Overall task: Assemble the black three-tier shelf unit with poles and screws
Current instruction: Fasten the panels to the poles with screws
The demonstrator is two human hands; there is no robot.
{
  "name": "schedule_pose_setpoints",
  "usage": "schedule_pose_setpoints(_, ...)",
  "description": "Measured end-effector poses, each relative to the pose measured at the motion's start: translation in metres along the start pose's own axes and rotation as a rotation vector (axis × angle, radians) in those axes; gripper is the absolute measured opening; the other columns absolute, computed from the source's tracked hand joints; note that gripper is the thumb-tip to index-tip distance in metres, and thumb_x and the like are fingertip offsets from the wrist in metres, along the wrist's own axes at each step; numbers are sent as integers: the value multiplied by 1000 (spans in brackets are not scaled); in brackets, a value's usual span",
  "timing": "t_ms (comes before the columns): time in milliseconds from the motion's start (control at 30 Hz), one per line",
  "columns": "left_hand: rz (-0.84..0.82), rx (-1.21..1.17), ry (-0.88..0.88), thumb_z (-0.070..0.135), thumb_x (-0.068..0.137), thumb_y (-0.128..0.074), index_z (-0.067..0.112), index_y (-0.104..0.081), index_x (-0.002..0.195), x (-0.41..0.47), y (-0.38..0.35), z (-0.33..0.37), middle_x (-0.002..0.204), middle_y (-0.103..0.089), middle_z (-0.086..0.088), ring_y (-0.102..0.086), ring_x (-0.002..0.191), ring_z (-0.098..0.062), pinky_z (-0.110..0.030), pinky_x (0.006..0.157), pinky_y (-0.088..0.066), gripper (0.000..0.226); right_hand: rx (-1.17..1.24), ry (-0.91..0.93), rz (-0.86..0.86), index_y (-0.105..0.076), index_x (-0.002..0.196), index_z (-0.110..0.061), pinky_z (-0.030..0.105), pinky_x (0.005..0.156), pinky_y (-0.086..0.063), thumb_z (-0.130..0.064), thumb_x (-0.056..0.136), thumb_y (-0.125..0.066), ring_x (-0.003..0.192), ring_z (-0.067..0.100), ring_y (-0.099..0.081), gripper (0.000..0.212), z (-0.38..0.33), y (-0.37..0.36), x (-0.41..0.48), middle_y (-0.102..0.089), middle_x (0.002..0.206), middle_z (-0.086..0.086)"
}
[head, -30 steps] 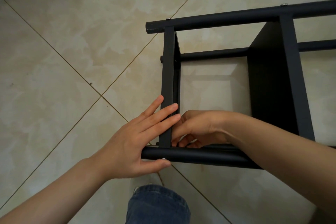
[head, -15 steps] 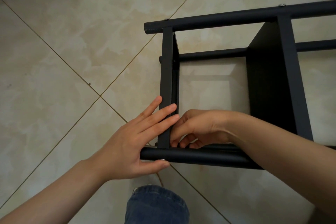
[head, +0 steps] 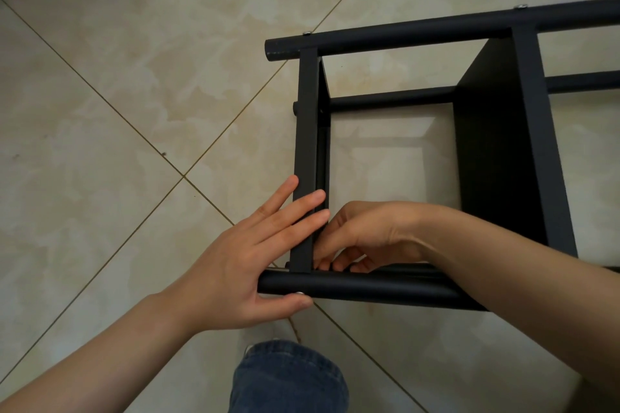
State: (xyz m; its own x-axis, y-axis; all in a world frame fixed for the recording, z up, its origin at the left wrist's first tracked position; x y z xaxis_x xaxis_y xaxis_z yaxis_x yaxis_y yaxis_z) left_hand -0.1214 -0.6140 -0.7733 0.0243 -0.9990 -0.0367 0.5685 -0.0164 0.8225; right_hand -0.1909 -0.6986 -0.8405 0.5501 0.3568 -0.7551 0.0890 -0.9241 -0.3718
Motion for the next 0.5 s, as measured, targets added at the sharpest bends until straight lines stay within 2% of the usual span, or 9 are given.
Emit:
schedule_pose_setpoints(133, 1, 5, -2, 57, 95, -57, 20, -27, 159, 0, 0, 0, 168, -20, 4, -9, 157, -29, -22, 122, -22, 79, 14, 7, 15, -71, 72, -18, 23, 68, -42, -11, 87, -67, 68, 10, -54, 17, -3, -4, 4, -66, 77, 1)
schedule_pose_setpoints(367, -6, 7, 0, 56, 94, -59, 20, -28, 158, 0, 0, 0, 168, -21, 4, -9, 157, -29, -22, 122, -22, 80, 4, -4, -8, -74, 70, -19, 21, 68, -44, -16, 88, -69, 68, 9, -56, 19, -2, 0, -1, -68, 79, 0)
schedule_pose_setpoints(500, -5, 13, 0, 55, 93, -60, 20, -28, 159, -1, 0, 0, 168, -21, 4, -9, 157, -29, -22, 122, -23, 81, 8, 0, 8, -71, 79, -16, 21, 66, -43, -13, 88, -67, 65, 9, -54, 11, -2, -4, 4, -67, 76, 0)
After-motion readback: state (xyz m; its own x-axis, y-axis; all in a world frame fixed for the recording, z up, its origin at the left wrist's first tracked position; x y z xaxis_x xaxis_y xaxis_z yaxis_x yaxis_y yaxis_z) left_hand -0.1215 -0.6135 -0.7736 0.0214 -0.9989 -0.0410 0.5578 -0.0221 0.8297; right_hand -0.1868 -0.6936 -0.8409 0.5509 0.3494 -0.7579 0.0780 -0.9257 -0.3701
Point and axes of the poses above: each hand's wrist, its own x-axis towards the middle knuckle, its own y-axis out of the back of the hand, z = x × y, the point moved 8 cm from there along x, towards the middle knuckle
